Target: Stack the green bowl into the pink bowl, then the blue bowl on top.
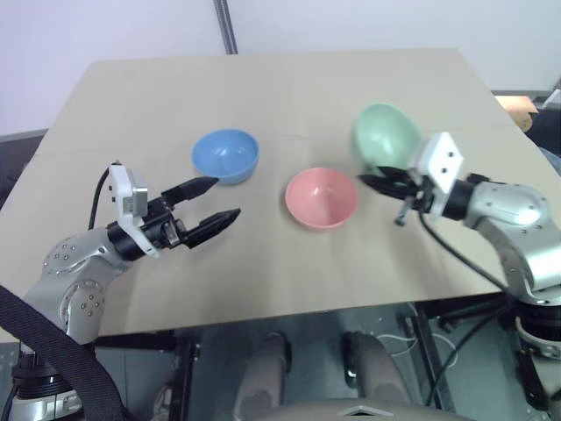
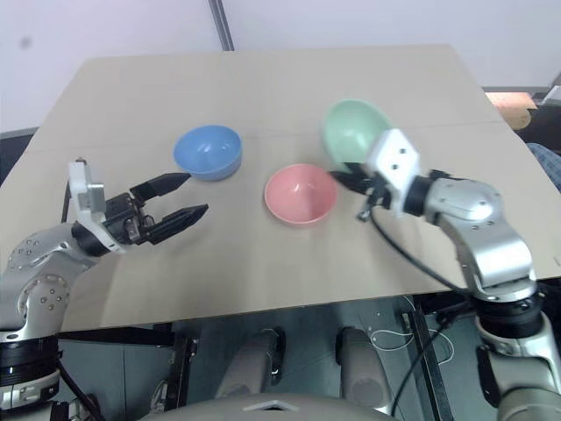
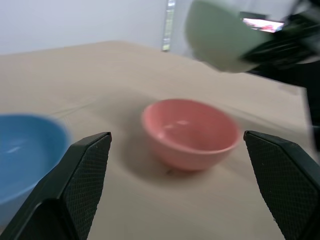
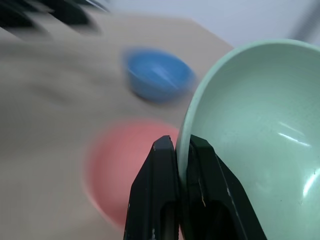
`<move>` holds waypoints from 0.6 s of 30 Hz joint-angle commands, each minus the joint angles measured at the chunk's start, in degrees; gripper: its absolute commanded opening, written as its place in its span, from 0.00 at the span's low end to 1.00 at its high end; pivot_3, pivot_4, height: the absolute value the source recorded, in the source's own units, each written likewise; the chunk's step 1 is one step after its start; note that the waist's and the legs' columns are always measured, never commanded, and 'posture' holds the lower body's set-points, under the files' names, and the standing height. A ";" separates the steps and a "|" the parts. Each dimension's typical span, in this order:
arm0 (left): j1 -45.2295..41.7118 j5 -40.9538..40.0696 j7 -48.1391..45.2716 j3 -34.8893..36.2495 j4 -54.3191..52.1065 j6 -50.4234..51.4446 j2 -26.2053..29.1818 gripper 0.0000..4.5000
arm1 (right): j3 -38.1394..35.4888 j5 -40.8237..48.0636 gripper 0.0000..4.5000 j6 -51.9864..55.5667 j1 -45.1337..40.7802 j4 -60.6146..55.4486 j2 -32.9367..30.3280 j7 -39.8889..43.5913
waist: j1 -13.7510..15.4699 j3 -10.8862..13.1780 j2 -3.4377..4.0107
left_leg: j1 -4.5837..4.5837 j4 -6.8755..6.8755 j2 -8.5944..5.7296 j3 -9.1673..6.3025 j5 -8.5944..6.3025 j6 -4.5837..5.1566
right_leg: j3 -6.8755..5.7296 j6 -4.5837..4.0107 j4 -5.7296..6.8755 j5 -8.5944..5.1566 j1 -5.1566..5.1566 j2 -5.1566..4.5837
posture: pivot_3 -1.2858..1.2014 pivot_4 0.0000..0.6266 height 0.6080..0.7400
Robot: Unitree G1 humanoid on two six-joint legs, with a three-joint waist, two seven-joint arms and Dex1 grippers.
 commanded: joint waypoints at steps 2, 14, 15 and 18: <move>-1.76 0.86 0.78 0.66 0.02 -1.78 0.00 1.00 | 8.71 -5.02 0.19 -5.47 -3.52 8.25 2.16 1.82 | 0.45 0.00 -0.01 | 0.00 0.00 -0.02 0.02 0.00 0.00 | 0.01 0.00 -0.02 0.00 0.00 -0.02 | 0.52 0.24 1.00; -5.44 23.25 14.24 -5.17 -1.14 -3.52 7.38 1.00 | 0.95 1.12 0.96 -4.32 -4.44 5.44 1.11 3.31 | 0.68 0.01 0.00 | -0.04 -0.05 -0.02 0.03 0.00 -0.01 | 0.01 -0.19 0.02 0.13 -0.08 0.00 | 0.52 0.24 1.00; -7.64 25.56 14.46 -7.08 0.02 -3.41 8.60 1.00 | -0.59 2.82 0.96 -3.02 -3.99 3.60 1.20 2.81 | 0.78 0.01 -0.01 | -0.02 -0.05 -0.02 0.03 0.00 -0.02 | 0.00 -0.16 0.03 0.11 -0.07 0.00 | 0.52 0.24 1.00; -13.32 34.23 13.54 -14.38 4.48 -5.44 12.68 1.00 | -2.71 4.80 0.96 -0.69 -3.20 0.54 1.93 -0.08 | 0.81 0.00 -0.03 | -0.03 -0.03 -0.04 -0.09 0.00 -0.02 | -0.11 0.00 0.01 0.01 -0.01 0.01 | 0.52 0.24 1.00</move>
